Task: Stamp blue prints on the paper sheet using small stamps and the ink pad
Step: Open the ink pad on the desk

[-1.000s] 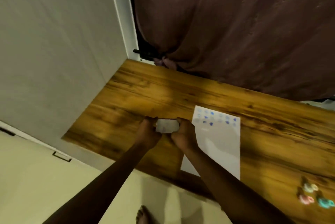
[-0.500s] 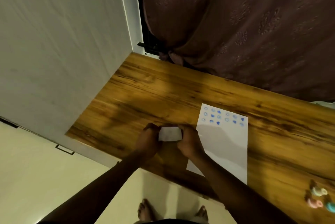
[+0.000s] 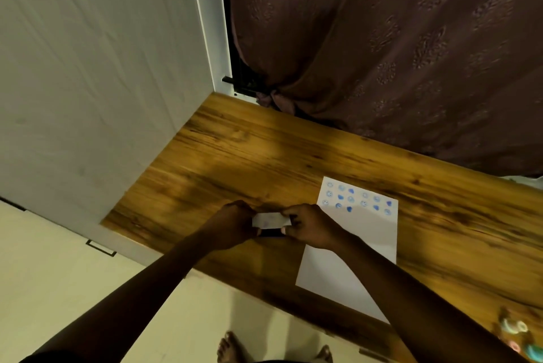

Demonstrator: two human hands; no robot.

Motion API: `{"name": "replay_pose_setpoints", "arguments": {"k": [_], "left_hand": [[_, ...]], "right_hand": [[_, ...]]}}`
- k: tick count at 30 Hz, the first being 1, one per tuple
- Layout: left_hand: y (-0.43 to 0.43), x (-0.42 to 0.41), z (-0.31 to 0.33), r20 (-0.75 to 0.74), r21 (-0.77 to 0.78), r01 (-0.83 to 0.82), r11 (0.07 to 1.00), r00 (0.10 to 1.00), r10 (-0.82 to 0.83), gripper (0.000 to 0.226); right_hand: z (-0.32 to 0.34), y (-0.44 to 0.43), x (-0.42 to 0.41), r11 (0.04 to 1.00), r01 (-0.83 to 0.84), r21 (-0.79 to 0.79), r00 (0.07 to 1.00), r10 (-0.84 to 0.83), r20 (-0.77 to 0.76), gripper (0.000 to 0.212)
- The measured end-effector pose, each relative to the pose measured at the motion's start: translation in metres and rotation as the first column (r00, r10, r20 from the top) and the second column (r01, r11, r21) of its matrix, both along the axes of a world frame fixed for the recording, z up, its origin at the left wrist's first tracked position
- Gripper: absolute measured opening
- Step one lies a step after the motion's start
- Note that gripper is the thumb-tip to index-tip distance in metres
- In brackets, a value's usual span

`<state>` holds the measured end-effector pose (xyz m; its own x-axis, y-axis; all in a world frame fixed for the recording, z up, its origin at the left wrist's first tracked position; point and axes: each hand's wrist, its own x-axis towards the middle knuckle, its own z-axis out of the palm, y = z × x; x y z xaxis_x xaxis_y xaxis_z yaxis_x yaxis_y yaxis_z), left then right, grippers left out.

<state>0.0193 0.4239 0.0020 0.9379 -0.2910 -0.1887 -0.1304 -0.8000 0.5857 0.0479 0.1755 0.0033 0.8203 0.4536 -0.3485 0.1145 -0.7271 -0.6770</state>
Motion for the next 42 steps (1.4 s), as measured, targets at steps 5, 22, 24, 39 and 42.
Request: {"name": "replay_pose_setpoints", "arguments": {"k": [5, 22, 24, 39, 42], "left_hand": [[0.003, 0.004, 0.001, -0.085, -0.074, -0.108, 0.991, 0.991, 0.101, 0.023], [-0.009, -0.001, -0.014, 0.035, -0.184, -0.32, 0.929, 0.943, 0.332, 0.034], [-0.011, -0.001, -0.013, 0.033, -0.202, -0.329, 0.923, 0.939, 0.342, 0.033], [-0.017, 0.0, -0.01, -0.031, -0.096, -0.346, 0.933, 0.938, 0.345, 0.019], [-0.019, 0.001, -0.008, -0.025, -0.068, -0.33, 0.942, 0.944, 0.329, 0.02]], "right_hand": [[0.003, 0.0, 0.007, 0.999, 0.023, 0.044, 1.0, -0.023, -0.007, 0.035], [-0.015, 0.019, 0.016, 0.94, 0.338, 0.043, 0.93, -0.34, 0.139, 0.023], [-0.015, 0.021, 0.015, 0.936, 0.35, 0.049, 0.925, -0.353, 0.14, 0.025], [-0.017, 0.027, 0.009, 0.876, 0.481, 0.042, 0.87, -0.483, 0.103, 0.025], [-0.016, 0.026, 0.008, 0.866, 0.496, 0.058, 0.862, -0.5, 0.091, 0.024]]}}
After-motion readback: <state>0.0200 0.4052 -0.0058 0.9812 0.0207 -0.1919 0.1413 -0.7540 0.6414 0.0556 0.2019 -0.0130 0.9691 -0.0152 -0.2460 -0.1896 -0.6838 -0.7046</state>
